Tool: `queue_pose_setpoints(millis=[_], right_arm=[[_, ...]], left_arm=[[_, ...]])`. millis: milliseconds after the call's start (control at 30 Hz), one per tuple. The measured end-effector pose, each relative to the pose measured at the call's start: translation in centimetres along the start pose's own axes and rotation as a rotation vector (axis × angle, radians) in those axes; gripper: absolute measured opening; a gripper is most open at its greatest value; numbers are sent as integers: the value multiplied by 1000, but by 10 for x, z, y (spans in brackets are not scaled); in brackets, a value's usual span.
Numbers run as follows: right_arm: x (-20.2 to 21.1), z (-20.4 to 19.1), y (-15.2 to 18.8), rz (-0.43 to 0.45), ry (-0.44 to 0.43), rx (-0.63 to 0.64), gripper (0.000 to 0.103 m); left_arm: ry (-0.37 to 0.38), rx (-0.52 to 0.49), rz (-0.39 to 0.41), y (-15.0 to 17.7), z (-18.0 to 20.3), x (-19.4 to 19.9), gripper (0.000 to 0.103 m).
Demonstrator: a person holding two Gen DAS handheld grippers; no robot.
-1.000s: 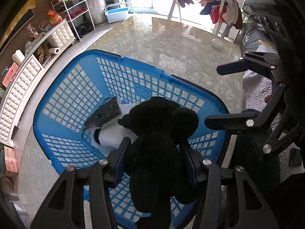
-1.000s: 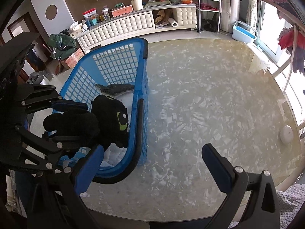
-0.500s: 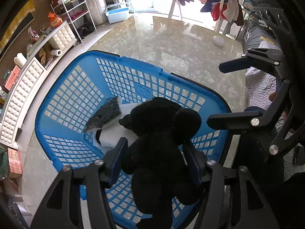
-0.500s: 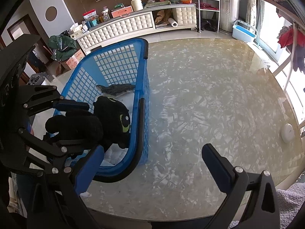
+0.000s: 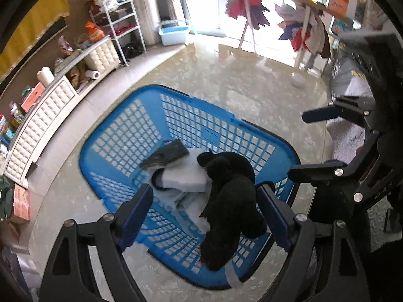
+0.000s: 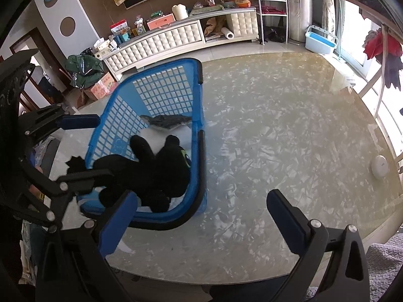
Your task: Organize soft objects
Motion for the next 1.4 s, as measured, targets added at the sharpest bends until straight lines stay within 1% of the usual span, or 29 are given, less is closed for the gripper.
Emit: queue_pose_setpoints(millis=[167, 200, 367, 400, 433, 533, 633, 733, 800, 867, 933, 1000, 1133, 1400], right_arm=[[14, -13, -5, 32, 9, 13, 103], [17, -17, -7, 40, 10, 18, 103], [31, -41, -12, 86, 16, 51, 103], [33, -45, -13, 98, 20, 52, 103], [36, -50, -14, 114, 27, 48, 103], [43, -58, -16, 153, 44, 42, 103], [53, -70, -21, 194, 82, 62, 103], [62, -84, -23, 223, 102, 91, 103], [68, -93, -21, 239, 112, 114, 103], [70, -97, -18, 246, 120, 125, 103], [72, -105, -15, 257, 114, 128, 103], [73, -109, -13, 266, 110, 128, 103], [72, -110, -14, 267, 106, 137, 103], [81, -120, -12, 290, 116, 171, 103]], left_arm=[[-11, 68, 80, 7, -12, 31, 87], [-15, 82, 94, 10, -14, 37, 90], [-54, 181, 157, 25, -32, 67, 91], [-58, 203, 173, 29, -35, 73, 95], [-59, 218, 185, 33, -37, 77, 103], [-80, 271, 239, 45, -45, 97, 103], [-43, 325, 310, 57, -46, 122, 103], [-47, 354, 354, 68, -49, 141, 103], [-57, 372, 373, 74, -54, 150, 103], [-47, 392, 389, 80, -56, 157, 103], [-34, 409, 403, 89, -57, 163, 103], [-39, 417, 413, 97, -58, 169, 103], [-27, 437, 432, 108, -58, 178, 103], [-29, 448, 462, 118, -52, 192, 103]])
Point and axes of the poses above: each gripper's, at about its wrist camera, not at the fingertips, and x roughly against the way its jaws point, z to its right, y to its underside, the point moved 8 cm from there along -x, roughly the way its jaws point, and after that the axes turned 11 degrees about x, right-handed, at the moved point
